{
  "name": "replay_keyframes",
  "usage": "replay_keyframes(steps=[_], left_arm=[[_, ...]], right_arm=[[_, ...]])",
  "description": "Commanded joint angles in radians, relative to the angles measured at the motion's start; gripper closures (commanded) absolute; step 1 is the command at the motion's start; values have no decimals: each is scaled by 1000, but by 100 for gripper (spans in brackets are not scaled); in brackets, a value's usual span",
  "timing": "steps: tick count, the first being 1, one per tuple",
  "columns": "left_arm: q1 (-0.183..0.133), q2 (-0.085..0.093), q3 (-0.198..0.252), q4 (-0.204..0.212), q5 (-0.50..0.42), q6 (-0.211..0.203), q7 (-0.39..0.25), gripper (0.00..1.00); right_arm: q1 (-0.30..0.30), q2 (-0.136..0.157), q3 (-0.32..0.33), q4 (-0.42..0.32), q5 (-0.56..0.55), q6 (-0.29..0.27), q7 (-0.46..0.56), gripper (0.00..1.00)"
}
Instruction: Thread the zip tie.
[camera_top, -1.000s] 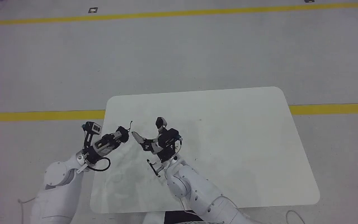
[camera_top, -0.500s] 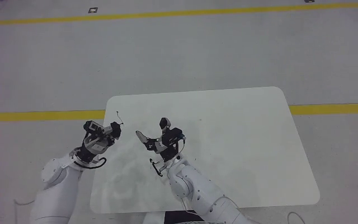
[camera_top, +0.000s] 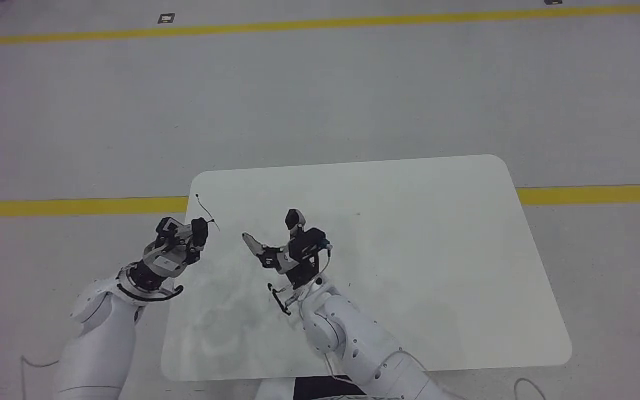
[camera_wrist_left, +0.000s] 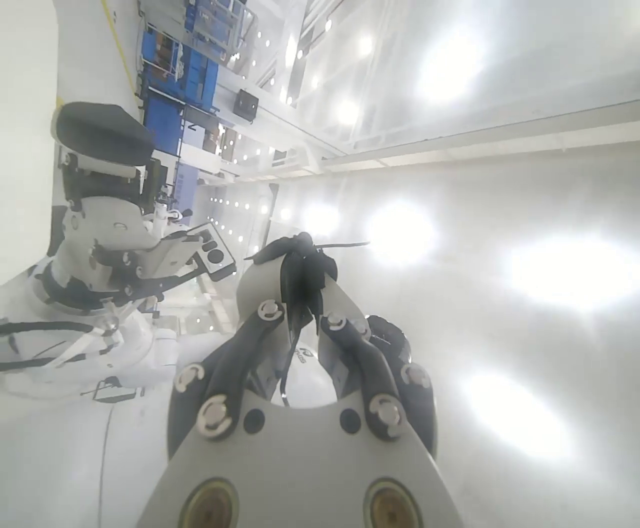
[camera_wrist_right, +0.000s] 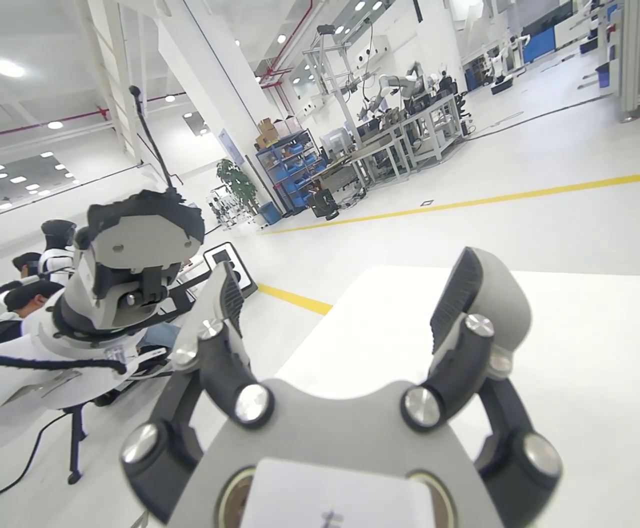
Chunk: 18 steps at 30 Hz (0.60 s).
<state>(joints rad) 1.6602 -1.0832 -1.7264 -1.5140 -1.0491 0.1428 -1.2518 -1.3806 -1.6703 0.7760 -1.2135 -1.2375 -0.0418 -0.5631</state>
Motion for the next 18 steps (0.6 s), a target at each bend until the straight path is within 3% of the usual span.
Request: replay_keyframes(steps=[1,3,6,12,18], left_arm=[[-1,0,4,-4,9,-8,39,100],[0,-2,11,0,-42,31,46,100],[3,-2,12,4,-50,39,54,100],[10,-6,40,14,-134,112,64,100],[11,-5,42,8,-129,107,65,100]], right_arm=[[2,5,-15,1,-119,19,-33,0],[0,5,-27,-2,-146,21,-68,0],[12,5,-45,9,-210,36,-107,0],[38,-9,-70,33,-226,89,-138,0],[54,-19,-82,46,-215,113,-137,0]])
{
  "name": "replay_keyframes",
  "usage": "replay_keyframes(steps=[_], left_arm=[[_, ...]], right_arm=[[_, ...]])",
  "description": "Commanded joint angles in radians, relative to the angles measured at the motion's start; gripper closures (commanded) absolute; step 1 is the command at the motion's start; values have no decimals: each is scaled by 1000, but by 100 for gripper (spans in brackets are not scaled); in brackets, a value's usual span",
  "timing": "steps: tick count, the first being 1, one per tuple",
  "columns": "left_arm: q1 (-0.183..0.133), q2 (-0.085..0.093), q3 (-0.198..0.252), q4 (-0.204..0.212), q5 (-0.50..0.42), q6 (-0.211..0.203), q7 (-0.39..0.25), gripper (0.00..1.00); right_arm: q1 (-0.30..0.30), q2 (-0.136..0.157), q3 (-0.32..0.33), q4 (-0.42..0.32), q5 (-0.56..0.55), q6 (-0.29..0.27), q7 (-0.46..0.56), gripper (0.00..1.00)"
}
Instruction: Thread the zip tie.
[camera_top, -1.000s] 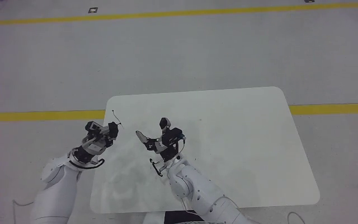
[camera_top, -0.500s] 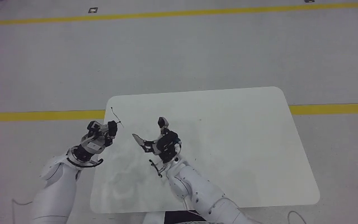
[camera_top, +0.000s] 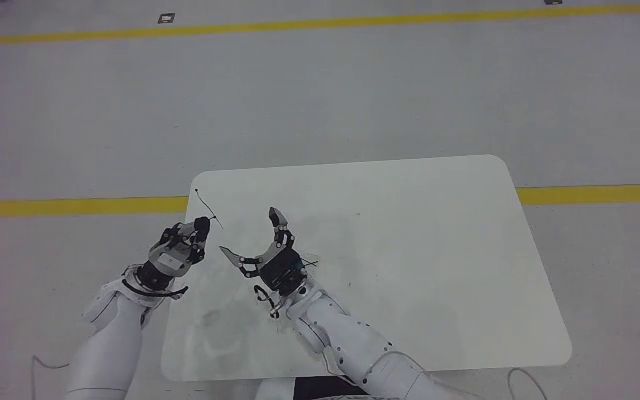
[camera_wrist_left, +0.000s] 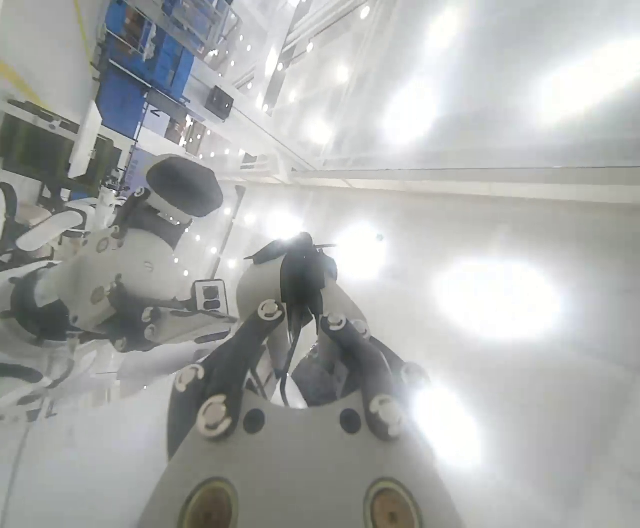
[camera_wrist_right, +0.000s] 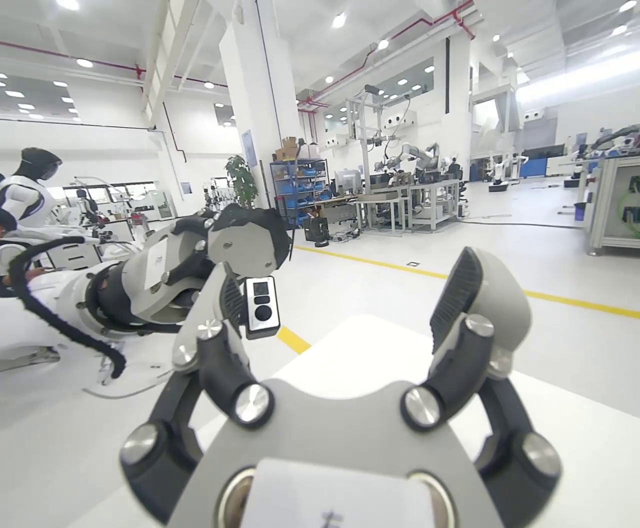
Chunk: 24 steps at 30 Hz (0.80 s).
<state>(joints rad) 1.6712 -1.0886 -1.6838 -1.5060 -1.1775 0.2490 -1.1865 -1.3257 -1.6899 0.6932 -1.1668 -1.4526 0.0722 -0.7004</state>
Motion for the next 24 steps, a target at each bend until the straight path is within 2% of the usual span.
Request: replay_keyframes(steps=[1,5,11,14,15,16,17,24], left_arm=[[0,0,0,0,0,0,0,100],[0,0,0,0,0,0,0,100],[0,0,0,0,0,0,0,100],[0,0,0,0,0,0,0,100],[0,0,0,0,0,0,0,100],[0,0,0,0,0,0,0,100],[0,0,0,0,0,0,0,100],[0,0,0,0,0,0,0,100]], right_arm=[[0,0,0,0,0,-1,0,0],[-1,0,1,-3,-1,1,0,0],[20,-1,0,12,-85,84,-10,0],[33,-6,-9,35,-93,85,-11,0],[38,-8,-13,43,-99,84,-12,16],[42,-9,-15,49,-103,87,-14,42],[43,-11,-17,52,-100,88,-19,51],[66,-28,-35,92,-98,110,-36,60]])
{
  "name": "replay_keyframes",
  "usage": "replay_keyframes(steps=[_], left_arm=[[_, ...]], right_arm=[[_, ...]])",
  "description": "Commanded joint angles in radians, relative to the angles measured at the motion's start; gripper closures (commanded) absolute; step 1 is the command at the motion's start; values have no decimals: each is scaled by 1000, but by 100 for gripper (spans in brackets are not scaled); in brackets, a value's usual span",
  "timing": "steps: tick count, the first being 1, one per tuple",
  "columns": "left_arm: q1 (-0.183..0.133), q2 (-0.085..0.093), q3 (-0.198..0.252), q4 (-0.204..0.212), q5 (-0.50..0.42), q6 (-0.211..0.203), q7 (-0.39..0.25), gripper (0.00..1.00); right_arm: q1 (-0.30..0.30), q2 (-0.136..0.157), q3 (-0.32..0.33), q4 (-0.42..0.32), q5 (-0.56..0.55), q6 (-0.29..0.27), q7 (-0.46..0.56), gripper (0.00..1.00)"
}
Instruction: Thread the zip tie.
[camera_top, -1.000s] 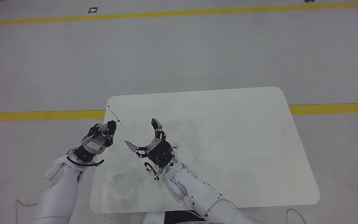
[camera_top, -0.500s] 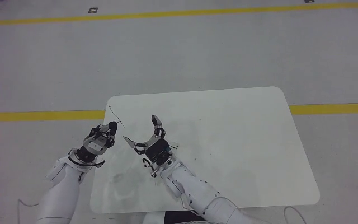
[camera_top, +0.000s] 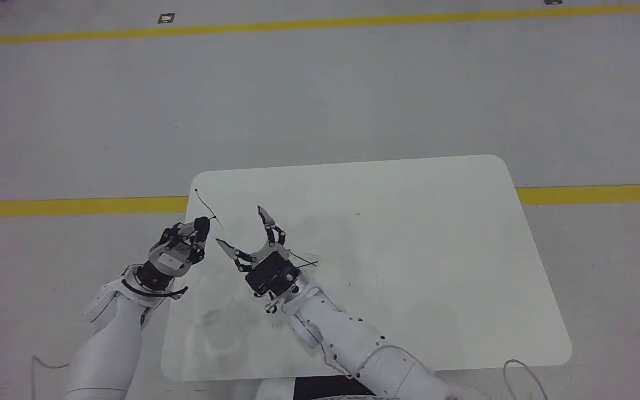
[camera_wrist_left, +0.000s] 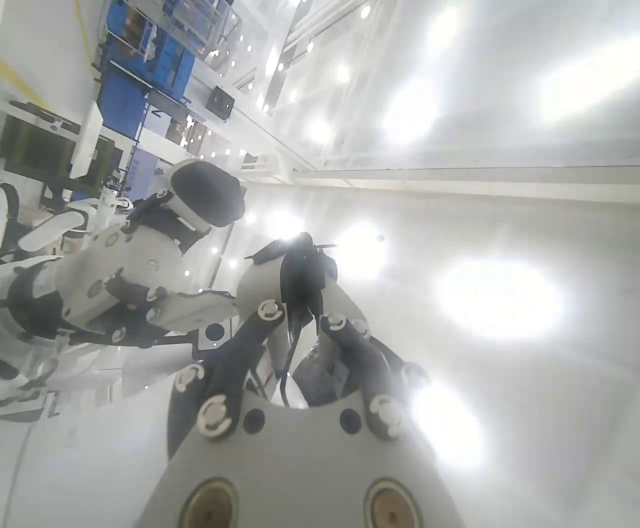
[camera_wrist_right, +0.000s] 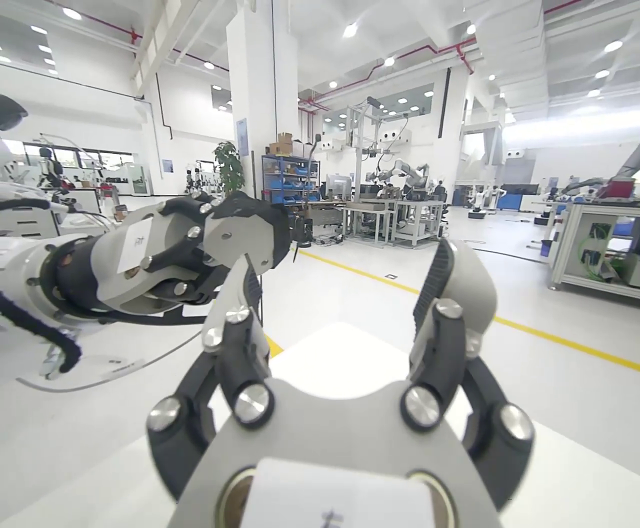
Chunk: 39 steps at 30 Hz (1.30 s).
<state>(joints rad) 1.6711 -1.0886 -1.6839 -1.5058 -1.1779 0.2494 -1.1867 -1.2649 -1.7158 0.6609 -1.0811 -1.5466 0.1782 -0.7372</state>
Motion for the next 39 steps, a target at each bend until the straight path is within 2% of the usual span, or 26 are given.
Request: replay_keyframes(steps=[1,9,19,23,28,39], left_arm=[[0,0,0,0,0,0,0,100],[0,0,0,0,0,0,0,100],[0,0,0,0,0,0,0,100],[0,0,0,0,0,0,0,100],[0,0,0,0,0,0,0,100],[0,0,0,0,0,0,0,100]], right_arm=[[8,-5,-5,11,-5,7,0,62],[24,-19,-23,38,-15,15,-5,75],[35,-27,-39,49,-23,21,-4,73],[42,-29,-46,51,-22,24,-2,77],[48,-31,-52,56,-21,30,-4,88],[58,-35,-62,64,-19,34,0,85]])
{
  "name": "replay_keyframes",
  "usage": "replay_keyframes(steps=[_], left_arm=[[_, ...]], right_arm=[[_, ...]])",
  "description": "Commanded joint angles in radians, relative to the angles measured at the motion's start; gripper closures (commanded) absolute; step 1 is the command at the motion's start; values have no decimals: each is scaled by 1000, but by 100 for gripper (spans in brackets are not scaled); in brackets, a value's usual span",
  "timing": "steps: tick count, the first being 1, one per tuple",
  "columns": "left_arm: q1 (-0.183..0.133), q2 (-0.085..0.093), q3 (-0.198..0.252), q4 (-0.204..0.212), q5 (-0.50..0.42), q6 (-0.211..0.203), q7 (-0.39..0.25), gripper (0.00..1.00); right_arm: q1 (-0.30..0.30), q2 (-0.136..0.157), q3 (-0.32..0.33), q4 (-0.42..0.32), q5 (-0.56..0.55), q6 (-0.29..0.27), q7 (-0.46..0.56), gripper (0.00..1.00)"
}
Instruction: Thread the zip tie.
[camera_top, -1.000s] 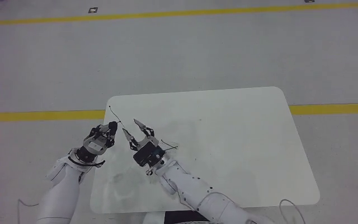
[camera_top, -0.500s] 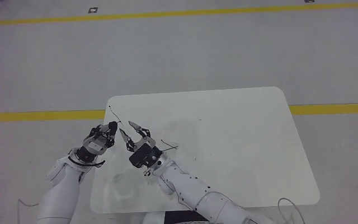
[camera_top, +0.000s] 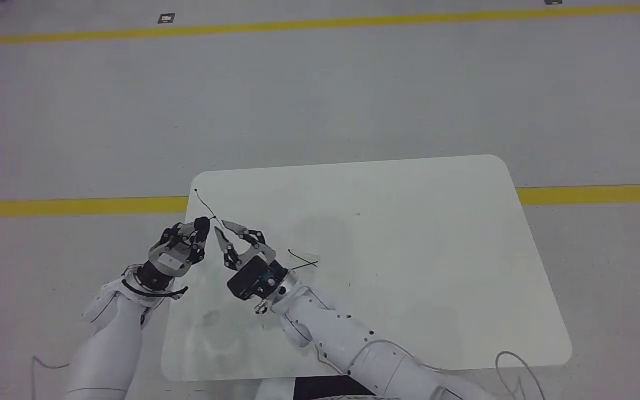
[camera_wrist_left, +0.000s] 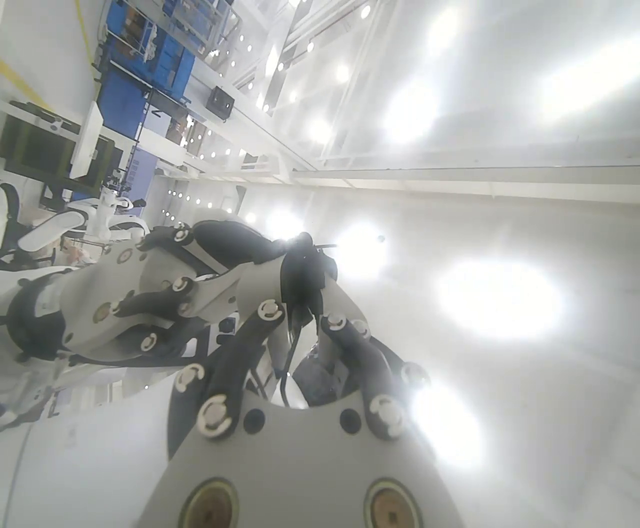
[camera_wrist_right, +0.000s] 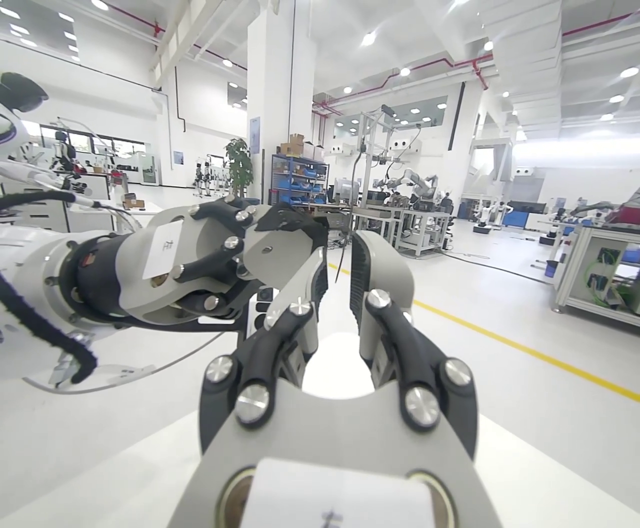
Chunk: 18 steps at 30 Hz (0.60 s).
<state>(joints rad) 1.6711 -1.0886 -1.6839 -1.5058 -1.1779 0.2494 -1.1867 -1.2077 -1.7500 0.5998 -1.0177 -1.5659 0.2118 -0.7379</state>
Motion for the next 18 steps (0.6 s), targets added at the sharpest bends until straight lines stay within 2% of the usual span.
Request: replay_keyframes(steps=[1,3,7,10,12,15,18], left_arm=[[0,0,0,0,0,0,0,100],[0,0,0,0,0,0,0,100],[0,0,0,0,0,0,0,100],[0,0,0,0,0,0,0,100],[0,0,0,0,0,0,0,100],[0,0,0,0,0,0,0,100],[0,0,0,0,0,0,0,100]], right_arm=[[2,-1,-1,1,1,0,1,84],[4,-2,-3,3,1,0,2,82],[8,-3,-5,4,3,1,2,87],[12,-4,-9,6,5,2,3,87],[13,-5,-10,8,7,4,2,89],[14,-5,-13,10,10,9,0,100],[12,-4,-15,12,12,14,-4,100]])
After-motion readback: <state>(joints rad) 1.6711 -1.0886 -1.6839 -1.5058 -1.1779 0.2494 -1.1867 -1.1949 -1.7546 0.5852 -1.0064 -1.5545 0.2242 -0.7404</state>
